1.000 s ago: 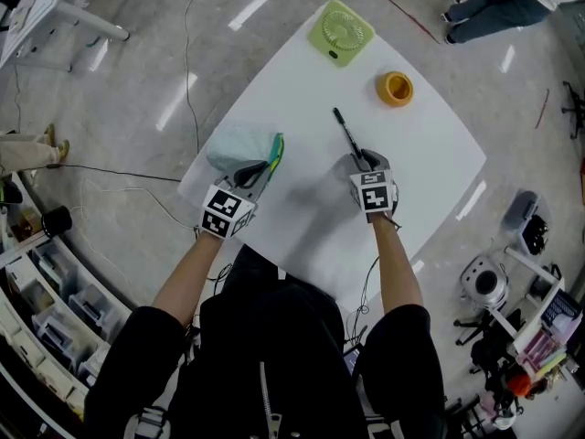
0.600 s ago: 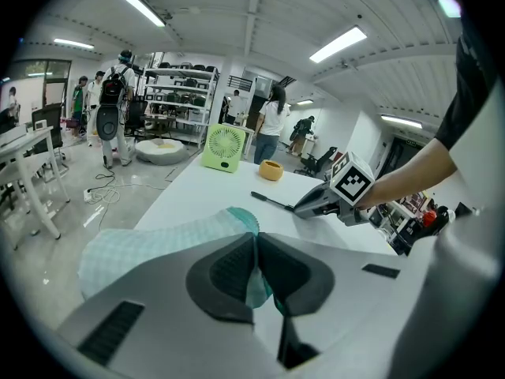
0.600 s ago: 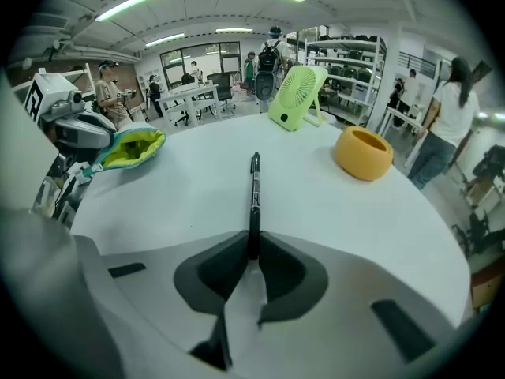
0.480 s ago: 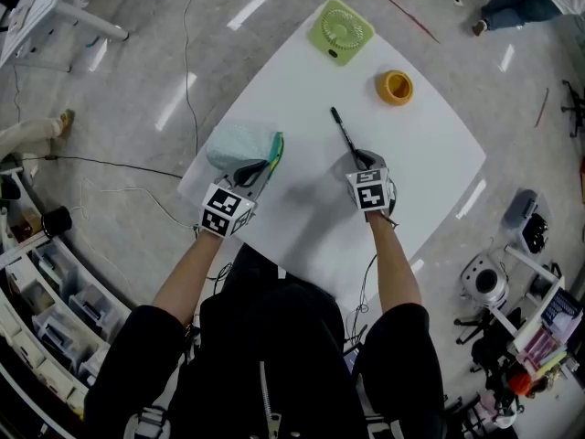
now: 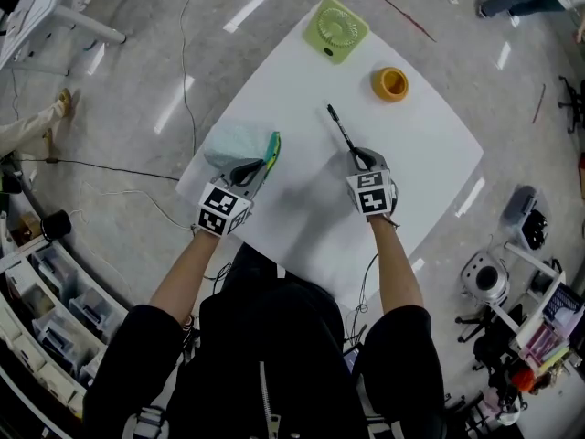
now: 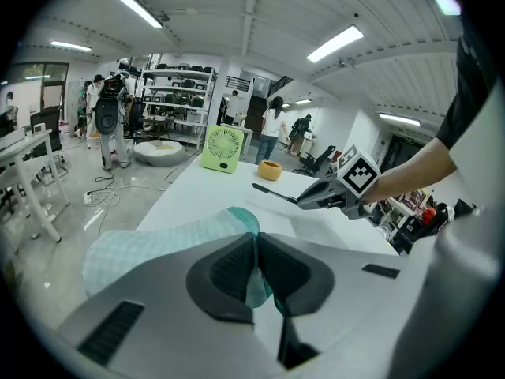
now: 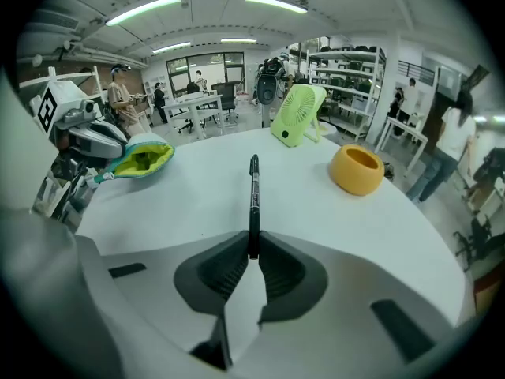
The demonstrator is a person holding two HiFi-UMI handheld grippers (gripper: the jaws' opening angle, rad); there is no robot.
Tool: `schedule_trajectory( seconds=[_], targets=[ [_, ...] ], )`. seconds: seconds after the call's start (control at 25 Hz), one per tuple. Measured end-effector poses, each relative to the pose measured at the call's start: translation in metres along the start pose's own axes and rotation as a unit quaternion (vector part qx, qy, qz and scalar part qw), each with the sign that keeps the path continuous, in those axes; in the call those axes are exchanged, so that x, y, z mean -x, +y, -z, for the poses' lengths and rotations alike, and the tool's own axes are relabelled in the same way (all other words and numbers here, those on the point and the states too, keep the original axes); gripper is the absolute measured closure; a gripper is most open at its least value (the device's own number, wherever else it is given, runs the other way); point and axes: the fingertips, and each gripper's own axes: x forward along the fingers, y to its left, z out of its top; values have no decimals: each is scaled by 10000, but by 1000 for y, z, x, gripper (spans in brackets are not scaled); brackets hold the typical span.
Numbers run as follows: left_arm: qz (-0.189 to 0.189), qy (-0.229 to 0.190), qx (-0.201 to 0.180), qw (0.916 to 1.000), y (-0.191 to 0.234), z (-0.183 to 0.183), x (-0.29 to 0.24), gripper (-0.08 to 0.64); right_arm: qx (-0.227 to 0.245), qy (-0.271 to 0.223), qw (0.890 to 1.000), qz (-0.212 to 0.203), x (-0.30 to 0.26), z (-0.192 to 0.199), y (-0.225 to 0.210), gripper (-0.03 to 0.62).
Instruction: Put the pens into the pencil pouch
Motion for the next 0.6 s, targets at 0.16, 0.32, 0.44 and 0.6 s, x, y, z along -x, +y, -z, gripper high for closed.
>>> schedule_trajectory(
  seconds=[0.16,0.32,0.44,0.6],
  targets=[
    [-10,-19,-16,10000,0,-1,1,522,196,-100,9998,-9,18,-3,-1,541],
    [-47,-14,-53,10000,-1,0,0,522,328,-171,9992,-115,36,1,1,541],
    [-76,-19,-52,10000,-1,-1,0,522,548,-172,9982,-188,52,3,5,541],
    [-104,-31,-65,9999,0,-2,-1,522,1008,-123,9943,-324,67,6,20,541]
  ],
)
